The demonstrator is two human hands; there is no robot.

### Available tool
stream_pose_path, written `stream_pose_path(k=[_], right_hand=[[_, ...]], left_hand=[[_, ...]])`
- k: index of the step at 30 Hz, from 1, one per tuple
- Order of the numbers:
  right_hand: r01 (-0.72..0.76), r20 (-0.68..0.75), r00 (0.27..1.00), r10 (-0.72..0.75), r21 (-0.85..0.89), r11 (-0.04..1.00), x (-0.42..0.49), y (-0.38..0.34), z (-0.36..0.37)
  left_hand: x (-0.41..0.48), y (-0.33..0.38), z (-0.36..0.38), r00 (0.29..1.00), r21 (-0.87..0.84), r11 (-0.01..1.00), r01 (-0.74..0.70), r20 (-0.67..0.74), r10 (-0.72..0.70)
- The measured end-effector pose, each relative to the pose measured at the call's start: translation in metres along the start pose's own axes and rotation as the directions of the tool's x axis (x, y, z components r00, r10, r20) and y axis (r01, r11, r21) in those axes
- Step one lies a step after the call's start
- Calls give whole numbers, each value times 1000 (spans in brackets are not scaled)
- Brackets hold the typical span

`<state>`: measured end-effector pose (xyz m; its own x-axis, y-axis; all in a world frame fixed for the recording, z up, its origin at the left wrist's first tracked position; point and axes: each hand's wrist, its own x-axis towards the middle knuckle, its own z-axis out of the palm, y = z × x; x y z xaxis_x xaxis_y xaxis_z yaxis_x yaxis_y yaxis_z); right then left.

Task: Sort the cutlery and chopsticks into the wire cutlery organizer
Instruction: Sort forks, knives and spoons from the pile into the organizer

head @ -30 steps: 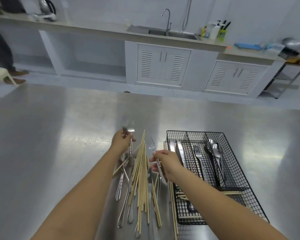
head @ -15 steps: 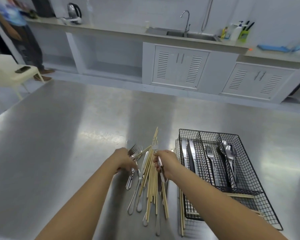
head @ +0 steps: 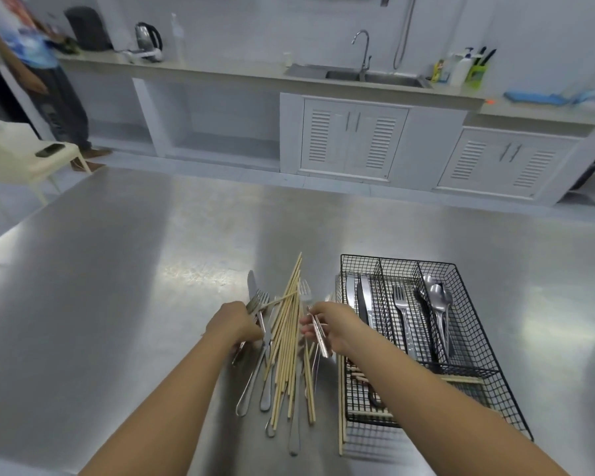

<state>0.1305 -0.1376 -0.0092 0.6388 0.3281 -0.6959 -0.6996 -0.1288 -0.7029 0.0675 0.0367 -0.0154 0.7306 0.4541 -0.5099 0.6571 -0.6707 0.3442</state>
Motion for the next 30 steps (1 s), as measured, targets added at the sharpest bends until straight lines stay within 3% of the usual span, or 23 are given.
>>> stream_pose_path(k=[7, 11, 19, 22, 24, 27, 30], right_hand=[[4, 35, 999, -6, 46, 999, 0, -10, -17], [21, 70, 997, -25, 62, 998, -4, -15, -26], [35, 47, 998, -41, 111, 993, -9, -21, -50], [66, -27, 998, -63, 132, 989, -11, -26, -70], [92, -83, 993, -83, 119, 989, -14, -30, -89], [135, -232, 966, -116, 66, 989, -15, -34, -122], [169, -380, 909, -172, -41, 985, -7, -35, -152]], left_hand=[[-22, 12, -7, 999, 162, 986, 42, 20, -46], [-36, 23, -16, 977, 225, 970, 94, 169, -133], [-56, 51, -49, 938, 183, 983, 27, 336, -88], [-60, 69, -52, 915, 36, 999, -31, 402, 14], [-61, 84, -45, 895, -182, 982, -52, 427, 127], [-60, 107, -26, 845, -571, 820, -36, 421, 330], [-57, 134, 0, 843, -778, 628, 5, 341, 416]])
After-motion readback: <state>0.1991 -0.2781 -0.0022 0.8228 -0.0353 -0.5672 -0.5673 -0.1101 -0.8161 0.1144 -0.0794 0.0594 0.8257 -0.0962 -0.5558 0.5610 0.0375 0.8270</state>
